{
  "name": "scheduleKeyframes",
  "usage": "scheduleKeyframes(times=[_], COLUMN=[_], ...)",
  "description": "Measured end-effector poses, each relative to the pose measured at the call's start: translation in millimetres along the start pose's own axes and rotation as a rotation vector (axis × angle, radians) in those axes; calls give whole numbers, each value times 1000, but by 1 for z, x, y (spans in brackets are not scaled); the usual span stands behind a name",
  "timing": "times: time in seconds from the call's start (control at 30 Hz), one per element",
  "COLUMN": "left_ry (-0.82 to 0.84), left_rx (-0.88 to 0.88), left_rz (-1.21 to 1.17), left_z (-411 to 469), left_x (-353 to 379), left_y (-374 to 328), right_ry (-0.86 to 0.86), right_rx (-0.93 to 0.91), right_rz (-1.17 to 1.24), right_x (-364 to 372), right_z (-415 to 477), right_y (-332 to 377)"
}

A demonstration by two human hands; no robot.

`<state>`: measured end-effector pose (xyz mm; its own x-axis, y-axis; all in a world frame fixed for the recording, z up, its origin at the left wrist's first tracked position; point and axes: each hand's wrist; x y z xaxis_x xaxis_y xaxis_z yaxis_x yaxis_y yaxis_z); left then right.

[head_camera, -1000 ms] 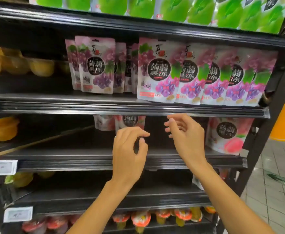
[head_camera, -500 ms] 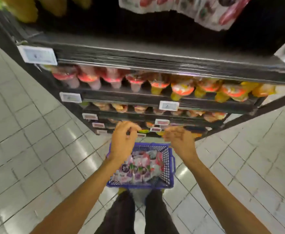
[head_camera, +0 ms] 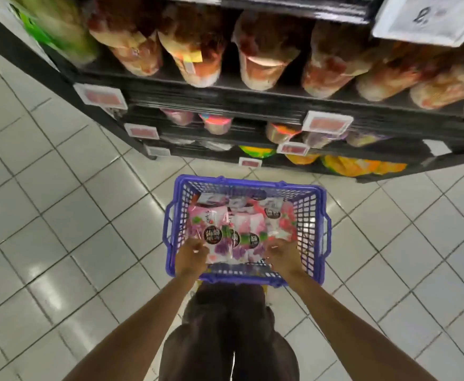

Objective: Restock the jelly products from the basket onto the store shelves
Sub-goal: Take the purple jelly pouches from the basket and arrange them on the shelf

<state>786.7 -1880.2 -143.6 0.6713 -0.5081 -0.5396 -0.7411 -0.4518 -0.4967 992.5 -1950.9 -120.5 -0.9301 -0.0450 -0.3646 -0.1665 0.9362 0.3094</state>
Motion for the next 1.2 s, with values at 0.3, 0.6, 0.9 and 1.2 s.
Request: scheduleKeyframes(times=[0.3,0.6,0.9,1.2], left_ry=[-15,-20,103,85], left_rx=[-325,-323,14,193], left_rz=[-209,-283,-514,-865], left_z=[111,125,12,-147], left_x=[92,97,-21,-177], left_y=[93,103,-15,-216], right_ry=[-26,41,155,139], right_rx=[97,55,82,-417], right_rz=[-211,-82,905,1005], right_x=[93,122,-9,-155], right_z=[161,191,24,-237], right_y=[-53,-67,-1,114])
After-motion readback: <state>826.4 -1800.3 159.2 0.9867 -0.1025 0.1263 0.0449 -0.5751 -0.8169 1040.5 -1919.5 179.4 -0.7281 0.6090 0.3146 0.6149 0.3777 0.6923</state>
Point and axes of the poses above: each hand's wrist, its own z-axis towards the middle knuckle, its own x-axis out of the palm, y = z × x, and after that the axes turned 5 degrees about x, right-handed
